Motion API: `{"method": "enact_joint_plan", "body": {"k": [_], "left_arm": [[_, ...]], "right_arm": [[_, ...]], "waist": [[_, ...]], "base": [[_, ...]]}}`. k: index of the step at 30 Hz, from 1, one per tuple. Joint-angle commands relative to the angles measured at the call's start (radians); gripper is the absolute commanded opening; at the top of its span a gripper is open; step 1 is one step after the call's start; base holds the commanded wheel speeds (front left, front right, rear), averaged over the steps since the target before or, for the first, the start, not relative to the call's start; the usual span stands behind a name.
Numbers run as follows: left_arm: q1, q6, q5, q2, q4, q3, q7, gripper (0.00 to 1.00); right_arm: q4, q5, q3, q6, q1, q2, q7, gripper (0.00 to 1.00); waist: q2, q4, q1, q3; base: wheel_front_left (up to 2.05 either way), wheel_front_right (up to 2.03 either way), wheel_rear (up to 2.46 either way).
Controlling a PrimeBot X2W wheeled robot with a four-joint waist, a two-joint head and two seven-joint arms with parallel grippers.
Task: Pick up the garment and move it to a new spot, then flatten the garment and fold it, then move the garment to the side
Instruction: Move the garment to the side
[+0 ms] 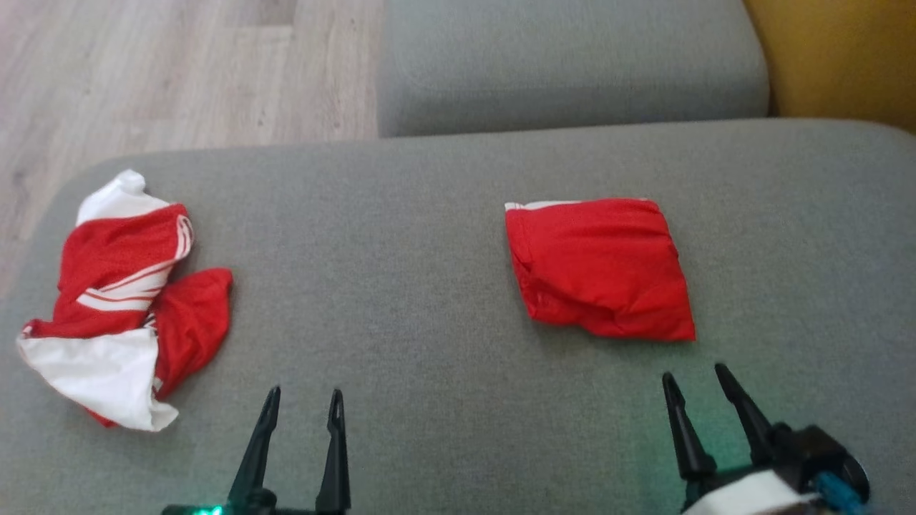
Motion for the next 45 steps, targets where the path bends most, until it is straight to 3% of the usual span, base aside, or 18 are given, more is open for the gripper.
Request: {"method": "enact_joint_plan", "body": {"k": [1,10,16,22,23,24,25,33,45], "left_arm": [[-0.063,0.009,0.010,-0.011,-0.048,0.020,-0.005,1.00],[-0.184,0.018,0.030,-0.011,-0.092,-0.031,-0.005,1.00],[-0.256,0.020,0.034,-0.011,-0.083,-0.078,-0.005,1.00],[-0.298,0.029,0.028,-0.011,-0.076,-0.109,-0.005,1.00],[-0.302,0.033,0.025,-0.011,-0.075,-0.112,-0.005,1.00],[-0.305,0.037,0.022,-0.011,-0.074,-0.114,-0.005,1.00],[-0.307,0.040,0.020,-0.011,-0.074,-0.115,-0.005,1.00],[-0.320,0.052,0.017,-0.011,-0.085,-0.113,-0.005,1.00],[-0.505,-0.001,0.072,-0.011,-0.090,-0.180,-0.005,1.00]], "right_arm": [[-0.020,0.006,0.022,-0.001,-0.078,-0.004,-0.011,1.00],[0.085,0.059,-0.027,-0.001,-0.348,-0.045,0.012,1.00],[0.215,0.131,-0.015,-0.001,-0.524,-0.125,0.155,1.00],[0.304,0.248,0.054,-0.001,-0.579,-0.173,0.295,1.00],[0.308,0.278,0.078,-0.001,-0.580,-0.182,0.316,0.48],[0.306,0.308,0.096,-0.001,-0.581,-0.191,0.329,0.09],[0.301,0.337,0.111,-0.001,-0.579,-0.198,0.339,0.00],[0.248,0.403,0.136,-0.001,-0.579,-0.330,0.315,0.00],[0.289,0.316,-0.011,-0.001,-0.622,-0.666,0.308,0.00]], "waist": [[-0.0001,-0.008,0.0000,0.037],[-0.0001,-0.013,0.0000,0.222],[-0.0001,0.007,0.0000,0.295],[-0.0001,0.033,0.0000,0.326],[-0.0001,0.037,0.0000,0.329],[-0.0001,0.039,0.0000,0.331],[-0.0001,0.040,0.0000,0.333],[-0.0001,-0.011,0.0000,0.374],[-0.0001,-0.074,0.0000,0.559]], "base": [[0.00,0.00,0.00],[0.00,0.00,0.00],[0.00,0.00,0.00],[0.00,0.00,0.00],[0.00,0.00,0.00],[0.00,0.00,0.00],[0.00,0.00,0.00],[0.00,0.00,0.00],[0.00,0.00,0.00]]}}
